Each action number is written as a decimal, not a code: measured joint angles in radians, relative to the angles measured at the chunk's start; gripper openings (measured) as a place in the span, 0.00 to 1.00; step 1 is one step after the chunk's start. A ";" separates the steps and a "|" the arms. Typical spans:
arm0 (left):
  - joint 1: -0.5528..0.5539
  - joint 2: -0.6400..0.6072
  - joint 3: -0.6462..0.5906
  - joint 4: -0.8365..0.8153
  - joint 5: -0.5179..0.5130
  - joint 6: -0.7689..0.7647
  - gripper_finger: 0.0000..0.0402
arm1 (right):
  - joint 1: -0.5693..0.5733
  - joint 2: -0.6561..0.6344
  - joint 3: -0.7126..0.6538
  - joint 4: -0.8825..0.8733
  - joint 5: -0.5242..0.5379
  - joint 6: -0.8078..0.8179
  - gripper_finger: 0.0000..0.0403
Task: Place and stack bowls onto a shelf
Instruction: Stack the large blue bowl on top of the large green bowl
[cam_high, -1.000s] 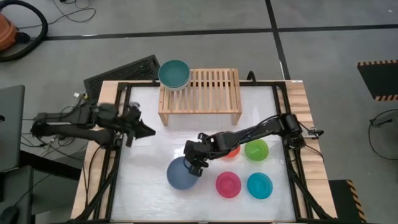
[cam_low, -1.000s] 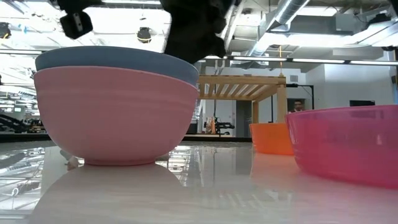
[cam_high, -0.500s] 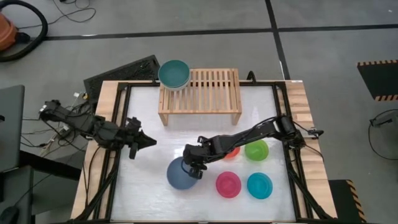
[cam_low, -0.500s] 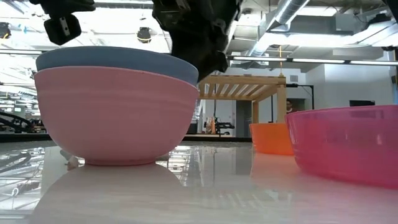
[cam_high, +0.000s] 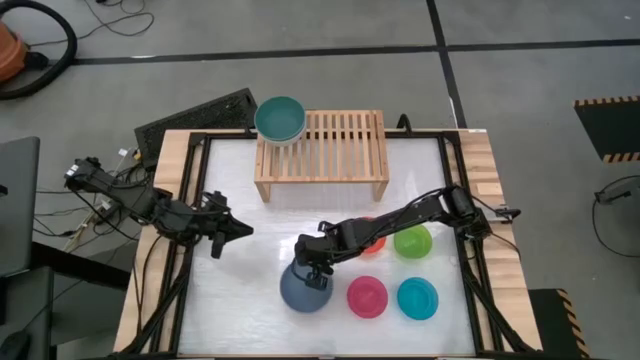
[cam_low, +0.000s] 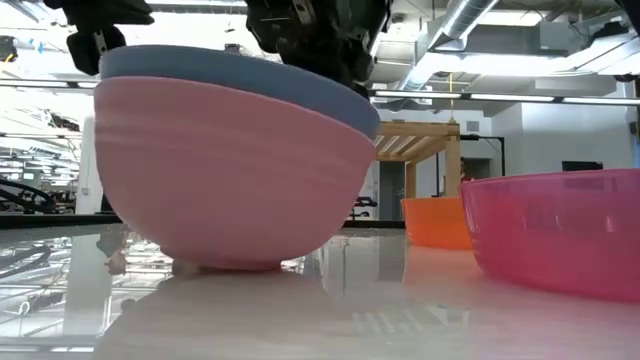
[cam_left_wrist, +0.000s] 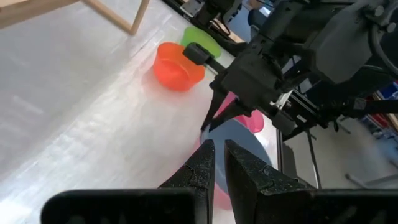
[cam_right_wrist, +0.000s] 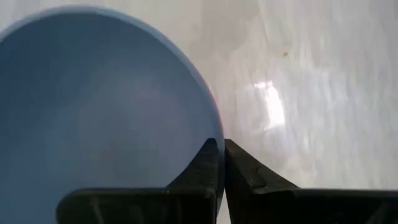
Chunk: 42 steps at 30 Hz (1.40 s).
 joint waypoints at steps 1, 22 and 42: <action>0.000 0.002 0.000 0.000 0.000 -0.005 0.05 | 0.000 0.001 0.011 -0.013 -0.010 0.002 0.07; 0.000 0.004 0.000 0.000 -0.008 -0.007 0.05 | -0.151 0.002 0.461 -0.315 -0.100 -0.103 0.07; 0.011 -0.012 0.002 0.011 -0.279 0.008 0.05 | -0.635 -0.095 0.587 -0.012 -0.085 -0.149 0.07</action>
